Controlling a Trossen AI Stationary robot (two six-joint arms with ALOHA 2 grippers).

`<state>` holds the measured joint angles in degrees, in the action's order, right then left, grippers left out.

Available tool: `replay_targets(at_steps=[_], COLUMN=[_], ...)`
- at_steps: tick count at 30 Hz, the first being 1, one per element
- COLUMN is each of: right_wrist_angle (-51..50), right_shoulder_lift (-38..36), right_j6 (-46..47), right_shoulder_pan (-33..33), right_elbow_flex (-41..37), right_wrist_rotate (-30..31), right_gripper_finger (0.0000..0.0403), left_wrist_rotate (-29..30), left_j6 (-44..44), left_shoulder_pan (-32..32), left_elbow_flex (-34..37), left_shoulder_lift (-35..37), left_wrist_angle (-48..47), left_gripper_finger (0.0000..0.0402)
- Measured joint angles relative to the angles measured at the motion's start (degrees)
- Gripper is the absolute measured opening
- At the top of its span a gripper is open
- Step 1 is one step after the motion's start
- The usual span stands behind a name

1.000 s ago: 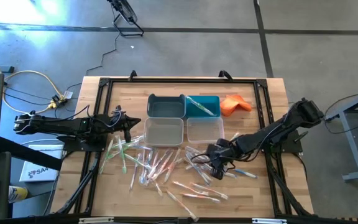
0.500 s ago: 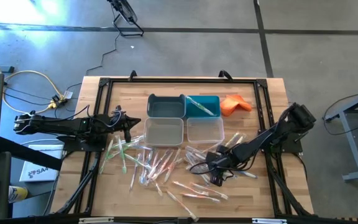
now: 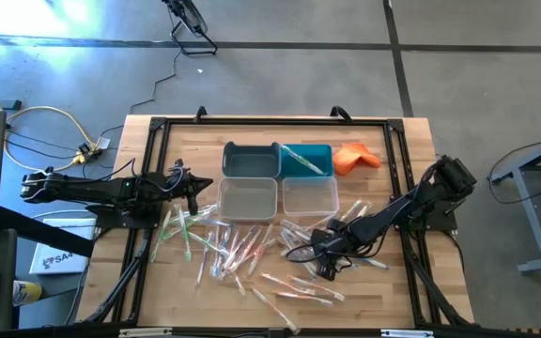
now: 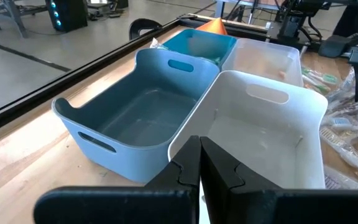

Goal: Pick & Place Toothbrushes
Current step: Put the purple toothbrush into the transparent bin

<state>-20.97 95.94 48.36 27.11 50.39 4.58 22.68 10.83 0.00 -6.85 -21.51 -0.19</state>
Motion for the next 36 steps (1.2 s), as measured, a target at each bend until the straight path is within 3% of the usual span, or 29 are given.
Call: replay_targets(at_steps=[19,30,36], right_wrist_angle=[-0.72,-0.42,-0.74], right_shoulder_lift=[0.00,-0.11,-0.30], right_j6=[-0.15,-0.17,-0.17], right_shoulder_pan=[0.00,0.00,-0.15], right_elbow_flex=[0.00,0.07,0.07], right_wrist_rotate=[2.99,3.02,2.99], right_gripper_finger=[0.0102,0.0010,0.0003], left_wrist_rotate=[0.00,0.00,0.00], left_j6=[0.15,0.15,0.15], left_shoulder_pan=[-0.01,-0.01,-0.01], left_elbow_flex=[0.00,0.00,0.00], left_shoulder_lift=[0.00,0.00,0.00], left_wrist_angle=[0.00,0.00,0.00], left_gripper_finger=[0.0000,0.0000,0.0000])
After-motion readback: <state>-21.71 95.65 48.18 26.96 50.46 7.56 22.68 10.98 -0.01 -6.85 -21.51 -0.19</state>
